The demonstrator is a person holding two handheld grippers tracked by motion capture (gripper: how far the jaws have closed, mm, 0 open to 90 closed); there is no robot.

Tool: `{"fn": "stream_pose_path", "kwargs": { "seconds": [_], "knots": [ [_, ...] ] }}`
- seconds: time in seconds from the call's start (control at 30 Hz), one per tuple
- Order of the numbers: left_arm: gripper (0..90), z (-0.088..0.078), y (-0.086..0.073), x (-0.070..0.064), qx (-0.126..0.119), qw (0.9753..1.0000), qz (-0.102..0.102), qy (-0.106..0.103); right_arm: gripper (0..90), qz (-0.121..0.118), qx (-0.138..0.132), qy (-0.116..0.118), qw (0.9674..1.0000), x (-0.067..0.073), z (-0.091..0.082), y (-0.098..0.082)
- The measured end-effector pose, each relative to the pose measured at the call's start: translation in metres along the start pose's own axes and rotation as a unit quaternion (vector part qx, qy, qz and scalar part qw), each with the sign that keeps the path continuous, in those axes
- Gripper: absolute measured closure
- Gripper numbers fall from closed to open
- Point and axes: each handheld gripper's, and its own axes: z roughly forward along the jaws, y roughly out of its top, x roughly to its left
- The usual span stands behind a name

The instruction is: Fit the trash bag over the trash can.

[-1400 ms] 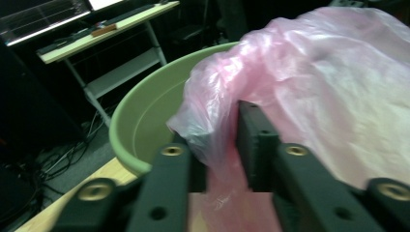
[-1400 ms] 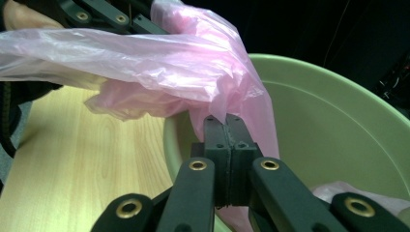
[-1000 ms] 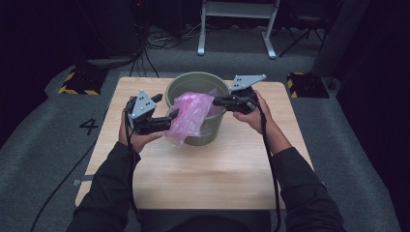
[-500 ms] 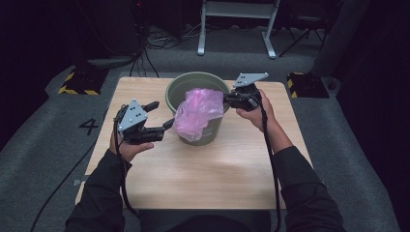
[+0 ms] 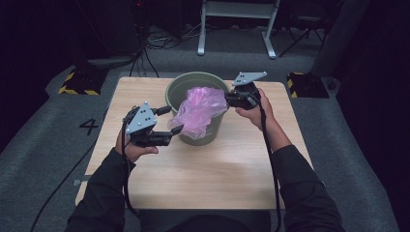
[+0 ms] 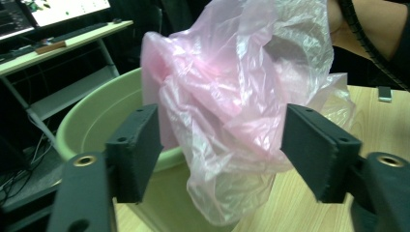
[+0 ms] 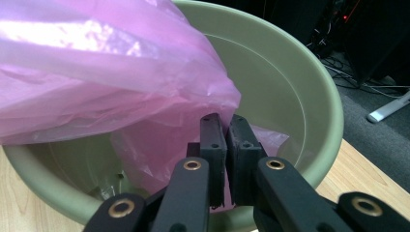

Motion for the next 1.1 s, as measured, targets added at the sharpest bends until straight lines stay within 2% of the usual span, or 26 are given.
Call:
{"fn": "stream_pose_path", "kwargs": {
  "seconds": [0.13, 0.23, 0.3, 0.33, 0.4, 0.47, 0.53, 0.7, 0.87, 0.93, 1.0, 1.1],
  "knots": [
    [37.0, 0.009, 0.009, -0.005, 0.005, 0.9999, 0.009, 0.005, 85.8, -0.002, 0.001, -0.003, 1.0000, 0.001, 0.002, 0.001],
    [46.1, 0.015, 0.013, -0.007, 0.013, 0.9997, 0.010, 0.015, 83.4, -0.007, 0.001, -0.006, 1.0000, 0.003, 0.002, 0.001],
    [53.6, 0.018, 0.014, -0.007, 0.020, 0.9995, 0.011, 0.021, 79.9, -0.016, 0.000, -0.004, 0.9999, 0.006, 0.002, 0.001],
    [56.3, 0.019, 0.014, -0.006, 0.020, 0.9996, 0.010, 0.019, 78.5, -0.020, 0.000, -0.007, 0.9998, 0.007, 0.001, 0.001],
    [67.8, 0.019, 0.014, -0.005, 0.012, 0.9997, 0.009, 0.020, 75.2, -0.025, -0.002, -0.013, 0.9996, 0.010, 0.000, 0.001],
    [77.1, 0.020, 0.014, -0.003, 0.014, 0.9995, 0.015, 0.023, 69.4, -0.031, -0.008, -0.022, 0.9993, 0.012, -0.003, 0.000],
    [83.9, 0.020, 0.014, -0.003, 0.012, 0.9995, 0.014, 0.025, 64.6, -0.044, -0.016, -0.017, 0.9987, 0.017, -0.008, 0.000],
    [88.5, 0.022, 0.013, -0.002, 0.019, 0.9992, 0.015, 0.032, 43.8, -0.053, -0.029, -0.017, 0.9980, 0.030, -0.021, 0.000],
    [89.5, 0.025, 0.013, -0.003, 0.031, 0.9984, 0.013, 0.046, 36.6, -0.045, -0.046, -0.005, 0.9979, 0.035, -0.036, -0.004],
    [89.7, 0.025, 0.013, -0.002, 0.031, 0.9983, 0.012, 0.049, 31.9, -0.049, -0.039, -0.021, 0.9978, 0.034, -0.039, -0.006],
    [89.8, 0.025, 0.012, -0.002, 0.031, 0.9982, 0.012, 0.050, 28.8, -0.043, -0.035, -0.035, 0.9978, 0.031, -0.042, -0.008],
    [89.9, 0.023, 0.012, 0.001, 0.033, 0.9977, 0.008, 0.059, 26.3, -0.029, -0.042, -0.028, 0.9983, 0.025, -0.048, -0.012]
  ]
}}
